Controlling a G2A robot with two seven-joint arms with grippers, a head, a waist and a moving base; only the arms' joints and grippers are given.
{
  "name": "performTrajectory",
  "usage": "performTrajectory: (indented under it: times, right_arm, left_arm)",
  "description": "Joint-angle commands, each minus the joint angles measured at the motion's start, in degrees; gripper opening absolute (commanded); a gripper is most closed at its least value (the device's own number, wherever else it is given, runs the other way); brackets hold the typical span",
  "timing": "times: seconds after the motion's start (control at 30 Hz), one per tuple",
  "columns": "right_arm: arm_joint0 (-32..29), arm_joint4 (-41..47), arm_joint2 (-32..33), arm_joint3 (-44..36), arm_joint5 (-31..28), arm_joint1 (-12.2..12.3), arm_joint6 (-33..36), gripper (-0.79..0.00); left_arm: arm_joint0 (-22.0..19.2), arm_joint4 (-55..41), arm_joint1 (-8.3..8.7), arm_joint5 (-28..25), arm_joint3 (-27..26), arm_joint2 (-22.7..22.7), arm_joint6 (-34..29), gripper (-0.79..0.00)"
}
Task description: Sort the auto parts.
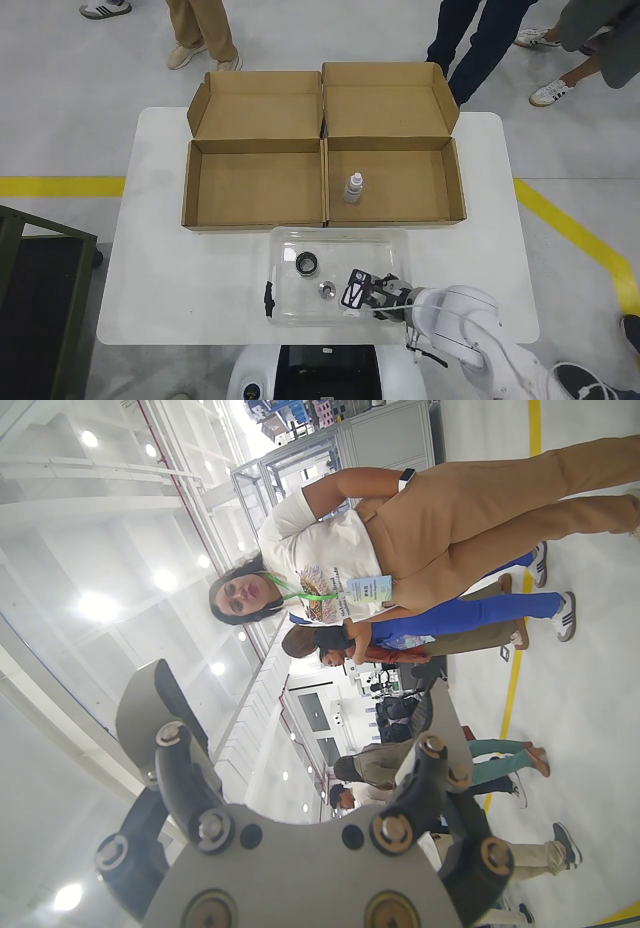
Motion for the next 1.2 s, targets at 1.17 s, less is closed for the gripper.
performTrajectory:
  times: [1.17]
  right_arm:
    - [-3.47, 32.93, 13.97, -3.71, 2.93, 0.85, -34.63, -0.785]
  left_arm:
    - [0.0, 0.0, 0.0, 0.0, 0.0, 0.0, 0.0, 0.0]
